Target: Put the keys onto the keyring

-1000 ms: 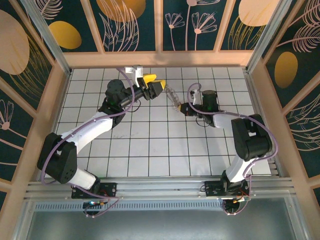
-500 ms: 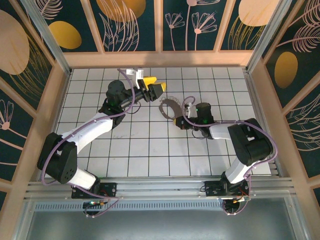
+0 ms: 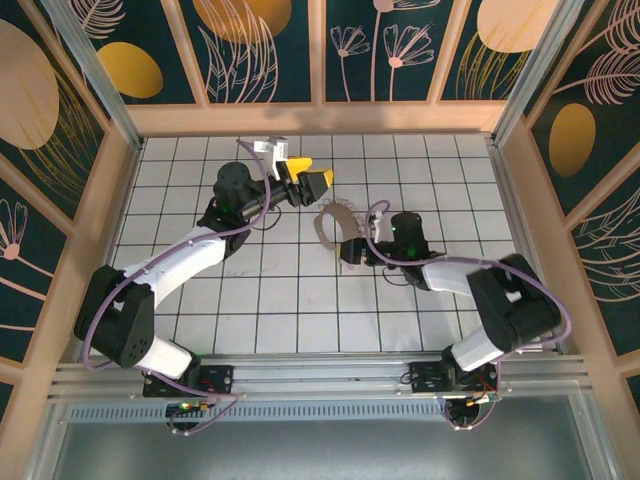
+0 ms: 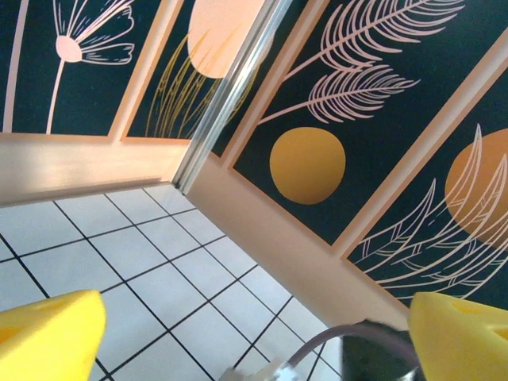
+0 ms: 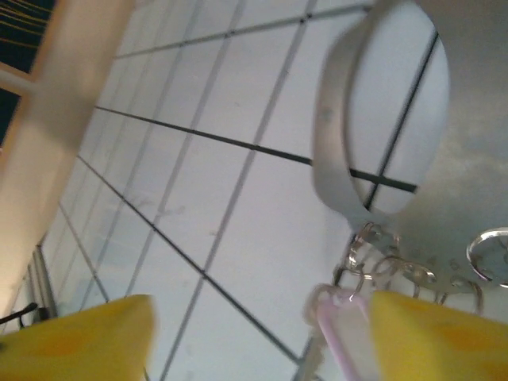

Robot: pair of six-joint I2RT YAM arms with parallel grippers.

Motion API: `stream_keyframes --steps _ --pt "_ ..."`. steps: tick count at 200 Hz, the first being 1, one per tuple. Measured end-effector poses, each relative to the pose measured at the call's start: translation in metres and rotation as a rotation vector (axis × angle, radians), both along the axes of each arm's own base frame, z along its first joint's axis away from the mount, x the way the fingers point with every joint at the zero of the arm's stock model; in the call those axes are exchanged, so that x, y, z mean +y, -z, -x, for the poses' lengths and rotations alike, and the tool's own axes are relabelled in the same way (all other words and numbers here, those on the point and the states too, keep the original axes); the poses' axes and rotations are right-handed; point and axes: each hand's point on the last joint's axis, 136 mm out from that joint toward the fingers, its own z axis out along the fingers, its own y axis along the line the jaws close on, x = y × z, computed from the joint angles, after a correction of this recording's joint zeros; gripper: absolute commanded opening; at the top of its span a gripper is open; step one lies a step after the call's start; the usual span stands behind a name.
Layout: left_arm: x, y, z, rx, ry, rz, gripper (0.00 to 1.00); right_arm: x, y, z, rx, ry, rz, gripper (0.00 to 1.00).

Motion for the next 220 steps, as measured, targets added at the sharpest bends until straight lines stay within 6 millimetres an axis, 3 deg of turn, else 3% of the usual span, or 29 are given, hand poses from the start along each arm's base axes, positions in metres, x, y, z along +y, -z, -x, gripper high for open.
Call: stream_keyframes --steps 22,57,91,117,151,168,186,200,220 --pt "0.005 0.001 0.004 0.004 -0.018 -0.01 0.99 -0.01 -0.046 -0.002 -0.109 0.027 -0.043 0.99" --pt "0.025 0.002 0.008 -0.005 -0.119 -0.034 0.99 -0.054 -0.102 -0.024 -0.239 0.198 -0.048 0.99" --pt "0.069 0.011 0.01 -0.061 -0.342 -0.066 0.99 -0.11 -0.141 -0.056 -0.34 0.458 0.02 0.99" --pt "0.111 0.025 0.02 -0.158 -0.537 -0.113 0.99 -0.157 -0.157 -0.078 -0.407 0.685 0.109 0.99" --pt "0.171 0.031 0.022 -0.235 -0.806 -0.199 0.99 -0.22 -0.149 -0.087 -0.512 0.957 0.303 0.99" --pt "0.21 0.036 0.026 -0.256 -0.948 -0.236 0.99 -0.246 -0.124 -0.087 -0.509 1.042 0.42 0.99" --pt "0.249 0.044 0.035 -0.273 -1.088 -0.287 0.99 -0.269 -0.084 -0.083 -0.464 1.091 0.538 0.99" --pt "0.273 0.053 0.041 -0.272 -1.167 -0.331 0.99 -0.28 -0.057 -0.076 -0.427 1.105 0.597 0.99" --pt "0.298 0.073 0.047 -0.255 -1.244 -0.395 0.99 -0.287 -0.034 -0.07 -0.415 1.11 0.639 0.99"
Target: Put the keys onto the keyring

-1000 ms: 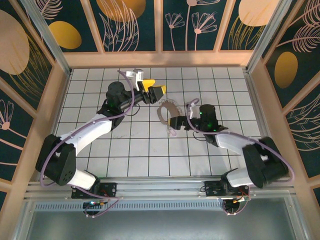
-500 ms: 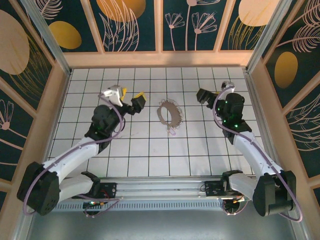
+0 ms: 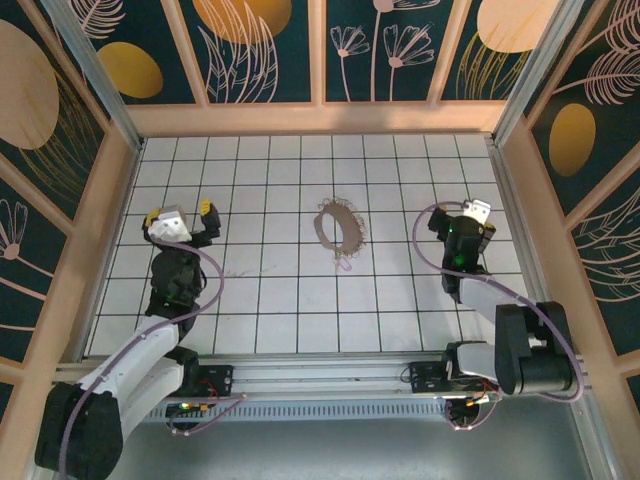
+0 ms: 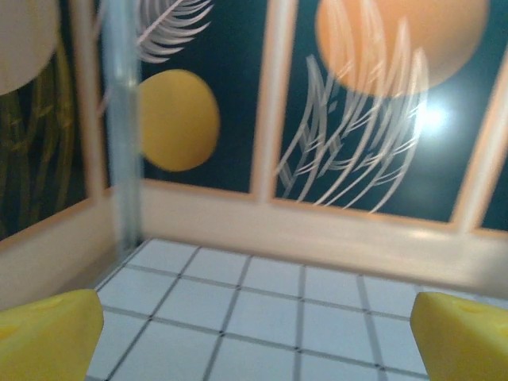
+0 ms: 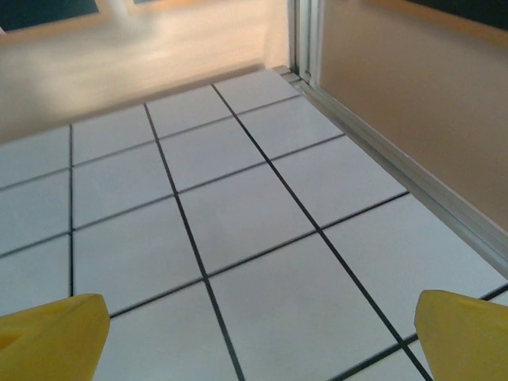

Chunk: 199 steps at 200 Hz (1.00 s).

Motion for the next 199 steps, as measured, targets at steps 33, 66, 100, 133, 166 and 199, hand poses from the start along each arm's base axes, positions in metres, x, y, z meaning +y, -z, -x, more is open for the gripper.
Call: stream_keyframes --steps 33,66,100,133,166,199 --pt "0.017 0.047 -0.011 0.116 -0.053 -0.048 0.99 0.002 0.016 -0.003 -0.017 -0.031 0.032 0.99" --pt "0.021 0.106 -0.026 0.239 -0.035 -0.075 0.98 0.011 0.026 -0.002 -0.054 -0.106 0.053 0.99" --pt "0.025 0.141 -0.029 0.294 -0.016 -0.08 0.99 0.012 0.03 -0.002 -0.096 -0.17 0.035 0.99" --pt "0.028 0.125 -0.049 0.249 0.016 -0.053 0.99 0.012 0.031 -0.004 -0.101 -0.223 0.009 0.99" --pt "0.031 0.112 -0.06 0.213 0.036 -0.03 0.99 0.018 0.028 -0.005 -0.112 -0.254 0.005 0.99" --pt "0.028 0.117 -0.06 0.231 0.053 -0.029 0.99 0.019 0.028 -0.005 -0.114 -0.257 0.004 0.99"
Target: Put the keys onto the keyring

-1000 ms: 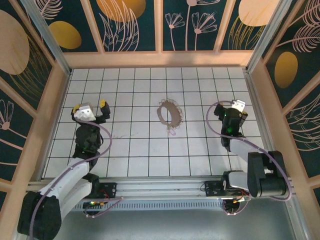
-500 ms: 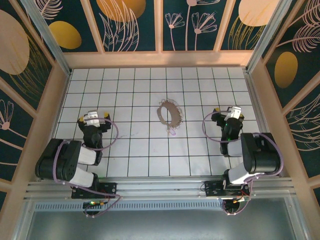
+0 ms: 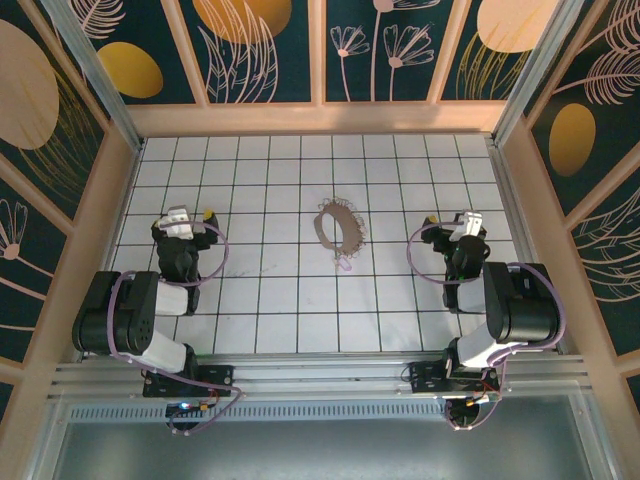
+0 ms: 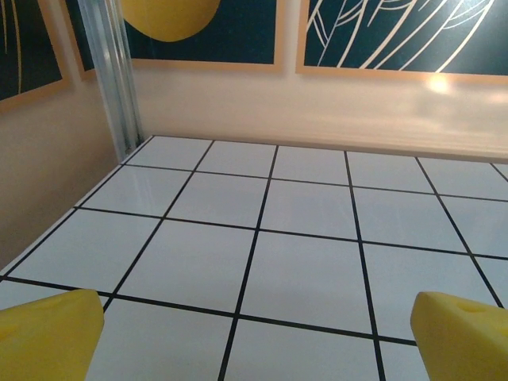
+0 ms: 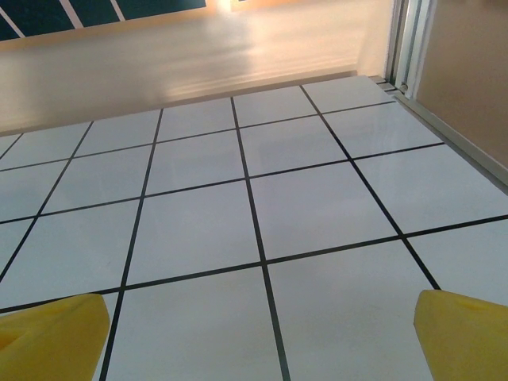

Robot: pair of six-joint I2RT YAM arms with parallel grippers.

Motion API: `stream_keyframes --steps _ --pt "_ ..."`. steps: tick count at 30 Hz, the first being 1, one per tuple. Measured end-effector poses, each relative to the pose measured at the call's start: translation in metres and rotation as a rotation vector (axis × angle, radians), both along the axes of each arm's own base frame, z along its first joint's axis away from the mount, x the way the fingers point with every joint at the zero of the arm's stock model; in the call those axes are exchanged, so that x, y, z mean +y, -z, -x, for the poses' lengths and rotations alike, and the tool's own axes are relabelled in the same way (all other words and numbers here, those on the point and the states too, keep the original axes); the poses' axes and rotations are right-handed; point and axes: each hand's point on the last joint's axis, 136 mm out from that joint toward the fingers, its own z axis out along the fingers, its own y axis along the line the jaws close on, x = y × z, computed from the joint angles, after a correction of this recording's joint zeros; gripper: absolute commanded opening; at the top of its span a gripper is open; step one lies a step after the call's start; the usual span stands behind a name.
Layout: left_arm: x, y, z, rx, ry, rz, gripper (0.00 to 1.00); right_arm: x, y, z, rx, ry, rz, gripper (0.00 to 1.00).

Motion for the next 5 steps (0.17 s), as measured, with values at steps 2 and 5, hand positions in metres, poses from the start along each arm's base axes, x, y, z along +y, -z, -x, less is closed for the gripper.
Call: stream_keyframes --steps 2,5 --pt "-0.0003 0.001 0.0001 0.004 0.002 0.0 0.99 0.0001 0.0 0.0 0.0 0.0 0.0 0.99" --pt "-0.0008 0.0017 0.0001 0.007 0.005 0.003 0.99 0.0004 0.0 0.0 0.0 -0.003 0.0 0.99"
